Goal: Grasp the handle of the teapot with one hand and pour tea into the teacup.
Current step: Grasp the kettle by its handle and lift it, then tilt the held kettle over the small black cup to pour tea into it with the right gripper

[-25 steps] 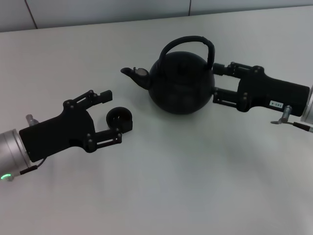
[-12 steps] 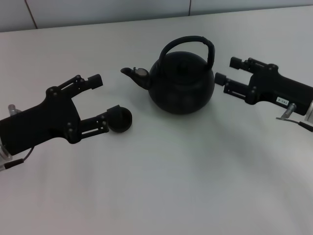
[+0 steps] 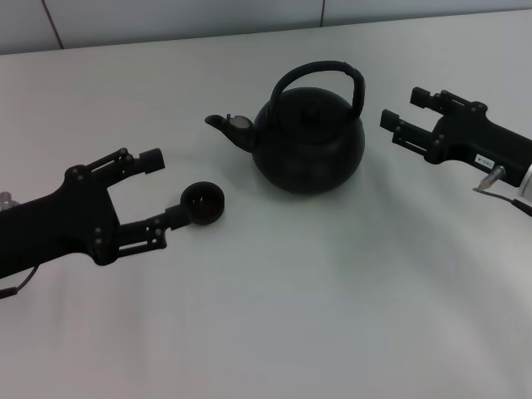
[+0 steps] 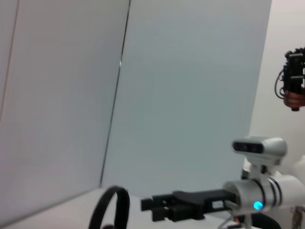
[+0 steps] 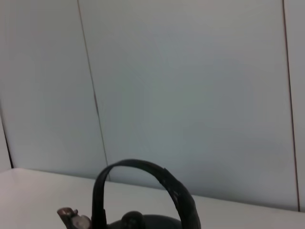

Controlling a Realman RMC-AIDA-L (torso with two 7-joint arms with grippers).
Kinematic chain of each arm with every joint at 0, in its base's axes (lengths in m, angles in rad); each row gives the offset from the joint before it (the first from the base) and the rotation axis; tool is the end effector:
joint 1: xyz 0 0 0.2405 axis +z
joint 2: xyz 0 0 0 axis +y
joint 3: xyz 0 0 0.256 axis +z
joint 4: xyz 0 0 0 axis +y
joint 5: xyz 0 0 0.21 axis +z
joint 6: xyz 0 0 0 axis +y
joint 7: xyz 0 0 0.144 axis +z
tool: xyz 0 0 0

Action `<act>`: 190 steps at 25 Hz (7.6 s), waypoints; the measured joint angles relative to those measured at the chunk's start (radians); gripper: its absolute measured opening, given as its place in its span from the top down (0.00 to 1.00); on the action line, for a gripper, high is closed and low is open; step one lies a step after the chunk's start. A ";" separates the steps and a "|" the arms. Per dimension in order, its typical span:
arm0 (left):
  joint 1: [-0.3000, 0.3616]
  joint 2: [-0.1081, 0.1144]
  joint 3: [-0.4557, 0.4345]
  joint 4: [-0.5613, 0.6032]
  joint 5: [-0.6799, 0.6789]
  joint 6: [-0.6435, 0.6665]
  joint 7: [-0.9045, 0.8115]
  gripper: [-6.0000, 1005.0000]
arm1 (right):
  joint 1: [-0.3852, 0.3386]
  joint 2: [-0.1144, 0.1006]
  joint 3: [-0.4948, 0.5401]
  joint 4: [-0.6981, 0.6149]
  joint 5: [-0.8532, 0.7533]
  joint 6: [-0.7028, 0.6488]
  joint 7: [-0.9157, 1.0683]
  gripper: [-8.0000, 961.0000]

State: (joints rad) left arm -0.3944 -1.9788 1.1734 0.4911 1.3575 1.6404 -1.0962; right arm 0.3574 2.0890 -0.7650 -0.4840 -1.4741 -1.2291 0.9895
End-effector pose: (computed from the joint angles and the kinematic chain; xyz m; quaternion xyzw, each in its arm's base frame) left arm -0.2602 0.2881 -0.0012 -0.9142 -0.1328 -0.3674 0.1075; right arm 0.3241 0.3224 0.0048 -0.8428 0.2463 0.2939 0.3777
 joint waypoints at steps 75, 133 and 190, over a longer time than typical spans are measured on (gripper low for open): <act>-0.006 0.012 -0.109 0.092 0.291 -0.041 -0.111 0.14 | 0.213 -0.002 0.009 0.185 0.033 0.179 -0.140 0.65; 0.000 0.002 -0.123 0.092 0.293 -0.074 -0.111 0.14 | 0.242 0.001 -0.334 -0.067 0.071 0.304 -0.192 0.87; -0.004 0.000 -0.123 0.092 0.293 -0.122 -0.111 0.14 | 0.205 0.000 -0.508 -0.252 0.071 0.328 -0.273 0.88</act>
State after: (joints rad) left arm -0.3984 -1.9788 1.0507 0.5829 1.6506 1.5182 -1.2071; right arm 0.5623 2.0892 -1.2731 -0.7357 -1.4033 -0.9015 0.7167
